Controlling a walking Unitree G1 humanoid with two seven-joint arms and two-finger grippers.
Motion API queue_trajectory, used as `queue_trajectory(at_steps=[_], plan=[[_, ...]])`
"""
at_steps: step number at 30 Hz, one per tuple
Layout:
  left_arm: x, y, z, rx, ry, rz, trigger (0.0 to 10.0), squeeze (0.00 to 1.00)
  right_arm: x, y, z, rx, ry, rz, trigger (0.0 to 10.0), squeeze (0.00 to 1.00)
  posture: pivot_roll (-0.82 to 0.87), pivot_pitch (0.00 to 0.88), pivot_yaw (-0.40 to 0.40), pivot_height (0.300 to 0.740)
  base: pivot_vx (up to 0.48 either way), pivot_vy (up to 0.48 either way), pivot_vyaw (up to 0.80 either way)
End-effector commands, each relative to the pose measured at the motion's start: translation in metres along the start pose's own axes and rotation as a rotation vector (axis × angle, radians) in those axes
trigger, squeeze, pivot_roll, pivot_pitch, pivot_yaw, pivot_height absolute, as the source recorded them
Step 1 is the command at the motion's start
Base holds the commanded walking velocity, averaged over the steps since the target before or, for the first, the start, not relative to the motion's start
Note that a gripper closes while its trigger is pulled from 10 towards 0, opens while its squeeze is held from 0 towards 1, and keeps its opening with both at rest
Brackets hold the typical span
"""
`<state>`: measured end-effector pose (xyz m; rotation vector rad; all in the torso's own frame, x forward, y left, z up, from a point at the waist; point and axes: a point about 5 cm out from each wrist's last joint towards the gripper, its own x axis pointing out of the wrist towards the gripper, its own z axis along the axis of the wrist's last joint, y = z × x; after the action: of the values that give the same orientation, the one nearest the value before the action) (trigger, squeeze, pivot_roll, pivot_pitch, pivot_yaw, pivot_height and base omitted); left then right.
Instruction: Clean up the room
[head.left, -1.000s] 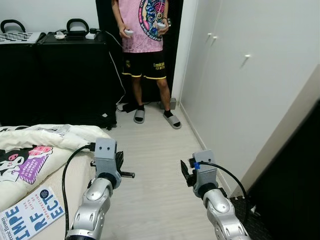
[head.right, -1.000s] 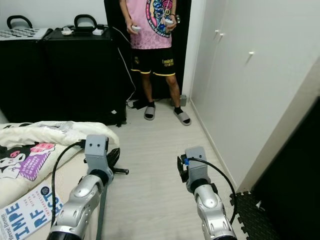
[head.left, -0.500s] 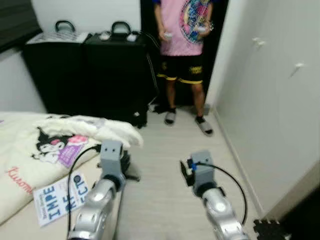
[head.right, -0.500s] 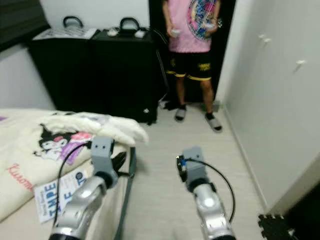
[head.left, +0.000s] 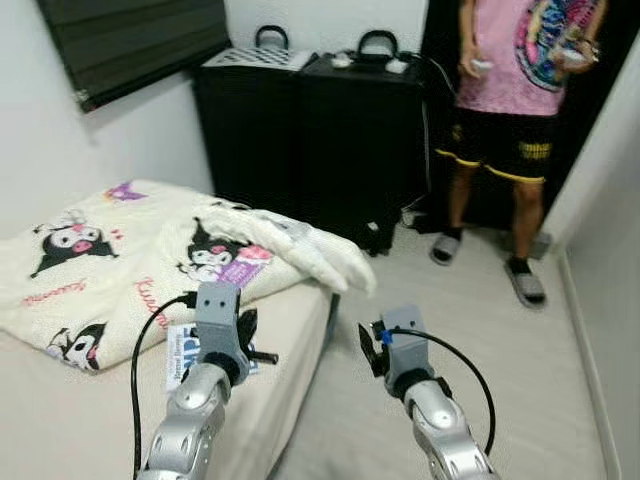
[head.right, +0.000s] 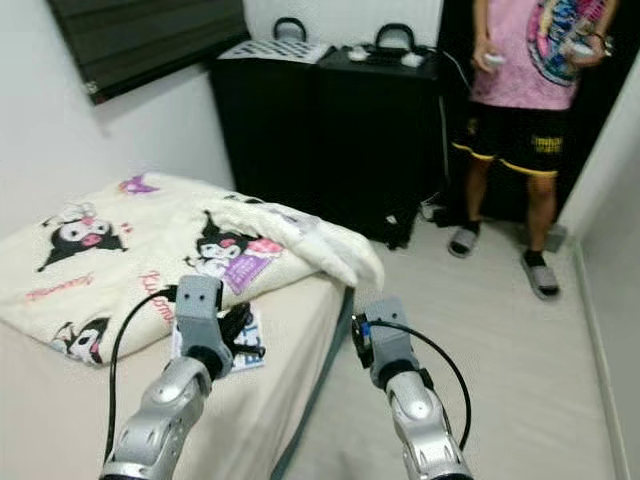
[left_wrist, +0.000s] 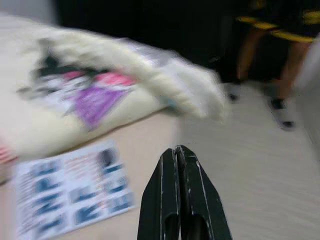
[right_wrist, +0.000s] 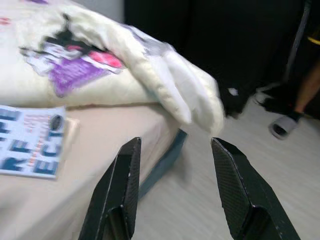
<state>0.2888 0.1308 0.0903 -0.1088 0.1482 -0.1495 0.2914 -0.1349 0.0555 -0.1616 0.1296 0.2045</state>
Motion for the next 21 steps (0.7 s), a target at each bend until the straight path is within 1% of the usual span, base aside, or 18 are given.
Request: queue_trajectory(at_steps=[1,2,4,7,8,9,10,11,16,21], plan=[[-0.0022,0.0070,-0.0050,0.054,0.029,0.041,10.0,0.00,-0.0022,0.0029,-0.0047,0.009,0.011,0.006,10.0,0.00,0.06,0.000,-0.013,0.740,0.000,0.000,0.80],[-0.0023,0.0083,-0.0051,0.094,0.023,0.044,10.0,0.00,-0.0023,0.0031,-0.0047,0.009,0.011,0.006,10.0,0.00,0.06,0.000,-0.013,0.740,0.000,0.000,0.80],[-0.0025,0.0101,-0.0050,0.103,0.019,0.050,10.0,0.00,-0.0024,0.0032,-0.0048,0.010,0.011,0.007,10.0,0.00,0.06,0.000,-0.013,0.740,0.000,0.000,0.80],[-0.0021,0.0143,-0.0038,0.156,0.000,0.066,10.0,0.00,-0.0027,0.0037,-0.0054,0.010,0.012,0.007,10.0,0.00,0.06,0.000,-0.011,0.740,0.000,0.000,0.80],[-0.0021,0.0143,-0.0038,0.156,0.000,0.066,10.0,0.00,-0.0027,0.0037,-0.0054,0.010,0.012,0.007,10.0,0.00,0.06,0.000,-0.011,0.740,0.000,0.000,0.80],[-0.0018,0.0148,-0.0035,0.182,-0.006,0.071,10.0,0.00,-0.0027,0.0039,-0.0056,0.011,0.013,0.008,10.0,0.00,0.06,0.000,-0.011,0.740,0.000,0.000,0.80],[-0.0018,0.0148,-0.0035,0.182,-0.006,0.071,10.0,0.00,-0.0027,0.0039,-0.0056,0.011,0.013,0.008,10.0,0.00,0.06,0.000,-0.011,0.740,0.000,0.000,0.80],[-0.0016,0.0147,-0.0031,0.202,-0.013,0.072,10.0,0.00,-0.0027,0.0041,-0.0056,0.011,0.013,0.008,10.0,0.00,0.06,0.000,-0.011,0.740,0.000,0.000,0.80],[-0.0019,0.0102,-0.0030,0.223,-0.014,0.041,10.0,0.00,-0.0027,0.0049,-0.0061,0.013,0.014,0.008,10.0,0.00,0.06,0.000,-0.009,0.740,0.000,0.000,0.80],[-0.0031,0.0068,-0.0040,0.217,-0.014,0.015,10.0,0.00,-0.0031,0.0054,-0.0069,0.014,0.015,0.008,10.0,0.00,0.06,0.000,-0.006,0.740,0.000,0.000,0.80]])
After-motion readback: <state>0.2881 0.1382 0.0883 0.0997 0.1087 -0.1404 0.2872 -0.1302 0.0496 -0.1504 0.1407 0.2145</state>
